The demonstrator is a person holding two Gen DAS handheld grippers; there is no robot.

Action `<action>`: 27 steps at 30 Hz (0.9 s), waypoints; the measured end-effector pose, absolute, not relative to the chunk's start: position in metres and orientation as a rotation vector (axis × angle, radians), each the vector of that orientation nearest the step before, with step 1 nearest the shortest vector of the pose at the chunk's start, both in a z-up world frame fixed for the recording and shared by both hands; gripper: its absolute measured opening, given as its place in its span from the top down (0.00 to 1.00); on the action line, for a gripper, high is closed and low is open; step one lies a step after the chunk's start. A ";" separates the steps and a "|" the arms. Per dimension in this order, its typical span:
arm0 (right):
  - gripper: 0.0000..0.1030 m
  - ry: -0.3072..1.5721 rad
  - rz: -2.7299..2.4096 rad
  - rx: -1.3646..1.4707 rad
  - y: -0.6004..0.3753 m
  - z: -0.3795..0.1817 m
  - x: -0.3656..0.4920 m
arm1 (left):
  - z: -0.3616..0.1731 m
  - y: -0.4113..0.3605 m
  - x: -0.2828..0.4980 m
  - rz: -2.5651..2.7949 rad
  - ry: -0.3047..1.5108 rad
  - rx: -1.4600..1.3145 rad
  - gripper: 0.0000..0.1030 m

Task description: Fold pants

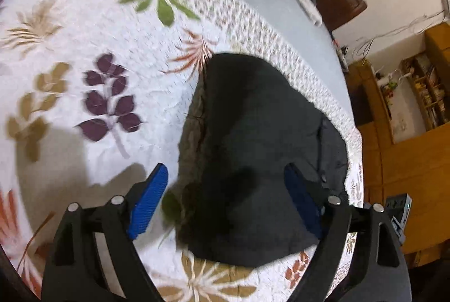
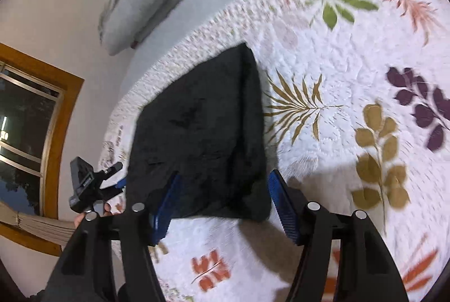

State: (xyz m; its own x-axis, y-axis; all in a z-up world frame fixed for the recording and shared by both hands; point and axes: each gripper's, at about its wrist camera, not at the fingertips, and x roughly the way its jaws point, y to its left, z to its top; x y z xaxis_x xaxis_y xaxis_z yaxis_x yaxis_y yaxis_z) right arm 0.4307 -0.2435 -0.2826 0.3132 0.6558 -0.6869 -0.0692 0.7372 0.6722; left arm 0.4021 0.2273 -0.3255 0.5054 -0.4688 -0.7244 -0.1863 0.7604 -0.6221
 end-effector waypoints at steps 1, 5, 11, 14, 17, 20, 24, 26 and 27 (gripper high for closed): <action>0.36 1.148 0.515 0.608 -0.244 -0.276 0.424 | -0.316 0.230 0.390 -0.187 1.032 -0.715 0.15; 0.35 1.082 0.515 0.646 -0.256 -0.249 0.377 | -0.276 0.235 0.335 -0.168 0.955 -0.655 0.12; 0.24 1.034 0.459 0.662 -0.272 -0.220 0.309 | -0.229 0.232 0.253 -0.134 0.889 -0.600 0.05; 0.21 1.013 0.441 0.645 -0.276 -0.201 0.275 | -0.205 0.221 0.214 -0.097 0.852 -0.545 0.04; 0.20 0.989 0.437 0.633 -0.282 -0.179 0.241 | -0.173 0.200 0.180 -0.044 0.792 -0.396 0.03; 0.15 0.943 0.433 0.588 -0.285 -0.150 0.202 | -0.138 0.177 0.141 -0.011 0.725 -0.289 0.03; 0.13 0.882 0.428 0.512 -0.282 -0.111 0.148 | -0.098 0.144 0.095 0.024 0.670 -0.158 0.03; 0.10 0.859 0.425 0.471 -0.278 -0.094 0.123 | -0.078 0.128 0.069 0.064 0.629 -0.115 0.03; 0.08 0.849 0.422 0.450 -0.275 -0.087 0.112 | -0.069 0.119 0.054 0.066 0.611 -0.101 0.03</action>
State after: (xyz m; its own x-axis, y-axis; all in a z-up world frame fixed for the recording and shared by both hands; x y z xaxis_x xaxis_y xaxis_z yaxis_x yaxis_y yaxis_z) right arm 0.1117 -0.2749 -0.0872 0.5900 0.5232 -0.6149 -0.1746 0.8263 0.5355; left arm 0.0543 0.1194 -0.0686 0.8171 0.0320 -0.5756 -0.0919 0.9929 -0.0754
